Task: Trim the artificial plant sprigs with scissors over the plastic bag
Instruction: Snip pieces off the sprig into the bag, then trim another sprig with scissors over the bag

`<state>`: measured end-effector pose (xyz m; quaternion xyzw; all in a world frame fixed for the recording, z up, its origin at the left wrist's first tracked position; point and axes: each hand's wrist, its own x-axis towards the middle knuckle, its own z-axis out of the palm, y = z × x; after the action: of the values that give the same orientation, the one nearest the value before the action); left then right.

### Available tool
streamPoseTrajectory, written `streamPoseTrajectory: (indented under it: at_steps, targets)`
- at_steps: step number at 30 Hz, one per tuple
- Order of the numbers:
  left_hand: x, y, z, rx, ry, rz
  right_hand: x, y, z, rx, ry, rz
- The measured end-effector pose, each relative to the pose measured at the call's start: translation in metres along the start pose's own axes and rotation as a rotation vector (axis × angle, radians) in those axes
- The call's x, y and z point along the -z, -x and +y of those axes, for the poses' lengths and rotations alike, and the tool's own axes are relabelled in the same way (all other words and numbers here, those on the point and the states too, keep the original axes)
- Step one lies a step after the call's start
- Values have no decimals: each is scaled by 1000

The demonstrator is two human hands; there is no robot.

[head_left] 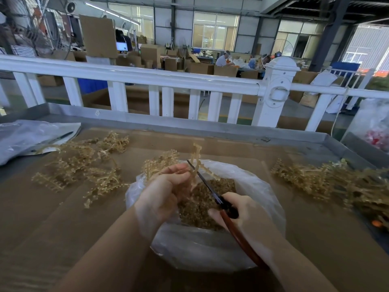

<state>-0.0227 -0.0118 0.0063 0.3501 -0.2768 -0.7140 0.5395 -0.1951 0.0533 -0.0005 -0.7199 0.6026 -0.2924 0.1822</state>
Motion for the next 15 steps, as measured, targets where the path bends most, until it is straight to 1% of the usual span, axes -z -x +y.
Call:
streamPoseTrajectory:
  at_steps: [3,5,7,10,12,15]
  targets:
    - [6,-3,14,-32,-9,-11,2,1,3,12,13,-20]
    - [8,-7,19,-60,-60,-17,3,1,4,18,22,-36]
    - [8,-7,21,-86,-133,-68,4,2,4,25,52,-51]
    - [6,-5,21,-139,-308,-133,4,4,3,43,86,-67]
    - [5,-5,18,-179,-326,-100,4,4,3,53,76,-75]
    - [6,-9,13,-225,-220,17,4,5,4,55,35,-69]
